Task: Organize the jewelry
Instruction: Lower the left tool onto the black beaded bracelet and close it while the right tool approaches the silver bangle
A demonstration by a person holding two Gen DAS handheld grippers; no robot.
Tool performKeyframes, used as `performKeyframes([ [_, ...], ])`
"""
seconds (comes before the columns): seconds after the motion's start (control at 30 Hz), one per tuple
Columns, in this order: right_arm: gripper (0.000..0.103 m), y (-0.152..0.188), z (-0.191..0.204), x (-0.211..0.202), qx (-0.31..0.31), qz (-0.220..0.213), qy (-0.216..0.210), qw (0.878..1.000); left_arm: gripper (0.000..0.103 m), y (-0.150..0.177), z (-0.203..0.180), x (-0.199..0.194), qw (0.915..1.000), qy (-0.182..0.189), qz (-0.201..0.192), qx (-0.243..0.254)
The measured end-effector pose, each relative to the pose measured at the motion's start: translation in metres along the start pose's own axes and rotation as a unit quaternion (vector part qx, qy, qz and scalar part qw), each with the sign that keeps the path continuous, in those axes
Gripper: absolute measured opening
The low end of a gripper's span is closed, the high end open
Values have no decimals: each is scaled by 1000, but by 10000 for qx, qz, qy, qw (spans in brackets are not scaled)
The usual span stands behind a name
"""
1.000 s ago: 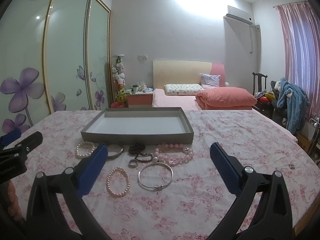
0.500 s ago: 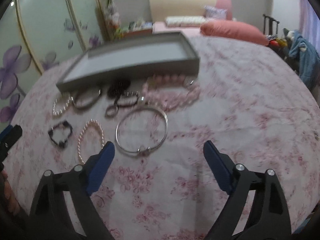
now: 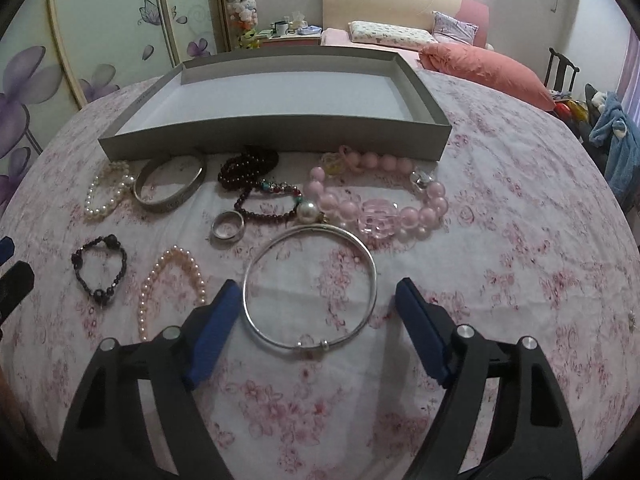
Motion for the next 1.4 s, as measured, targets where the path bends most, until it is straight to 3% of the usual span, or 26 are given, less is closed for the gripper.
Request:
performKeyframes([
  [0.03,77,0,0,0,-5,-22,2,10000,101,0,-1,2,10000,13,26,11],
  [0.1,68,-3,-3,2,-61,-105,-44,9999,101,0,-5,5,9999,30,92,51],
  [0.3,68,4,-14,-5,25,-114,-14,9999,100,2,-19,16,9994,55,254,235],
  [0.4,68,5,-19,-6,70,-131,11,9999,86,3,-21,28,9986,-70,454,258],
  [0.53,68,4,-19,-6,52,-167,41,9998,71,1,-13,46,9967,-25,797,-119],
  [0.67,68,4,-18,-6,48,-169,37,9998,60,-1,-12,53,9963,-187,837,-87],
  [0.8,68,4,-20,-6,41,-171,35,9998,51,5,-10,50,9956,-434,741,365],
  [1.0,68,5,-20,-6,42,-170,40,9998,34,5,5,43,9956,-471,753,292],
  [1.27,73,4,-19,-4,35,-110,49,9999,32,7,-9,43,9958,-343,732,440],
  [1.33,68,4,-20,-5,-15,-76,15,10000,12,7,-9,42,9958,-347,707,470],
  [1.4,68,6,-22,-7,-23,-48,-12,10000,12,7,-6,41,9960,-290,729,428],
])
Point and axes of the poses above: each gripper's, at about its wrist camera, not at the fingertips, and x roughly the way its jaws point, z to its left, y to its underside, the point moved 4 cm from there along x, roughly the way its jaws point, and after that the axes turned 10 degrees about -x, right-handed, at the moved point
